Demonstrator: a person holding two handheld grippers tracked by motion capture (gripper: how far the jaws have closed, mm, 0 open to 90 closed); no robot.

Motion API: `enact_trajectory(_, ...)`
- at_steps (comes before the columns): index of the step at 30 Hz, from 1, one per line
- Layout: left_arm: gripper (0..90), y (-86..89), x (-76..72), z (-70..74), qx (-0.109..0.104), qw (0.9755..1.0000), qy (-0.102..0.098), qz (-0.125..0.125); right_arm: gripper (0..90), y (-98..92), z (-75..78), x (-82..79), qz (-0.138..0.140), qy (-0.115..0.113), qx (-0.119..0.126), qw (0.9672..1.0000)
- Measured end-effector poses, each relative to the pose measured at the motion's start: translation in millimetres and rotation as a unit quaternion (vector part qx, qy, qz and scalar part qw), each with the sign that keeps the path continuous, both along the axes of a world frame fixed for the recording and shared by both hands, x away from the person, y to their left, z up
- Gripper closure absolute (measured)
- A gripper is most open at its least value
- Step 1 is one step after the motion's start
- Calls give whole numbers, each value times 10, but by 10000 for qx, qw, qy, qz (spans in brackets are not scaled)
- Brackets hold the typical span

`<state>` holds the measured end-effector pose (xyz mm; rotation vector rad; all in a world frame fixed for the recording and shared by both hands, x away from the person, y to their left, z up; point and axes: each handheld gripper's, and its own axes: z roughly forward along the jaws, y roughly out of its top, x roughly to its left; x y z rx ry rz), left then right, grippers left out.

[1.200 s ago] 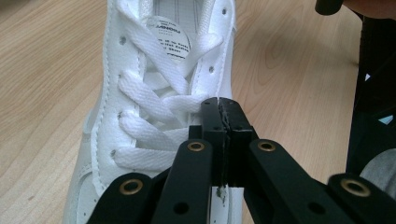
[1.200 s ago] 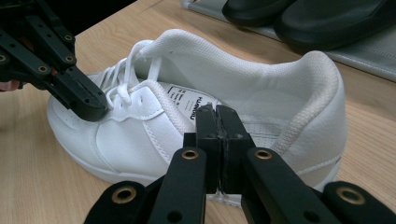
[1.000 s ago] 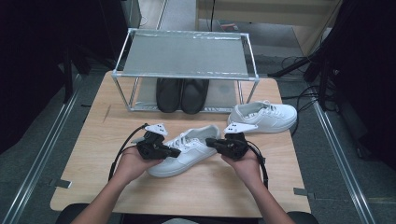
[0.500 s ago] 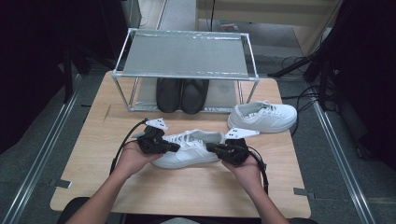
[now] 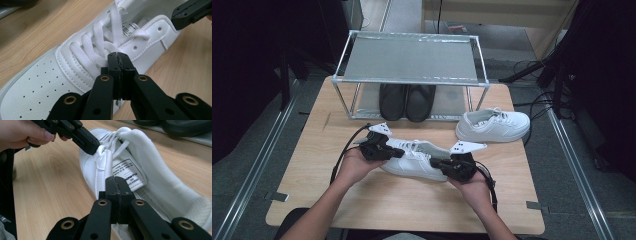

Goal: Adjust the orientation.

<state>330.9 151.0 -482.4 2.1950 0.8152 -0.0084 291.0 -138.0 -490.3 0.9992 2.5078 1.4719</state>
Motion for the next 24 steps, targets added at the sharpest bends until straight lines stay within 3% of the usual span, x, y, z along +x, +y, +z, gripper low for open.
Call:
enact_trajectory(5,891,48,-43,32,-146,9999,62,59,900,-52,62,52,-71,-29,-5,10000)
enact_trajectory(13,877,80,-206,44,-64,9999,43,111,900,-208,151,245,-246,-94,58,9996)
enact_trajectory(20,883,149,-288,-9,10,9996,98,253,900,-240,158,426,-301,-125,-56,9995)
enact_trajectory(24,883,194,-302,-45,34,9992,144,368,900,-230,107,532,-321,-1,-117,9994)
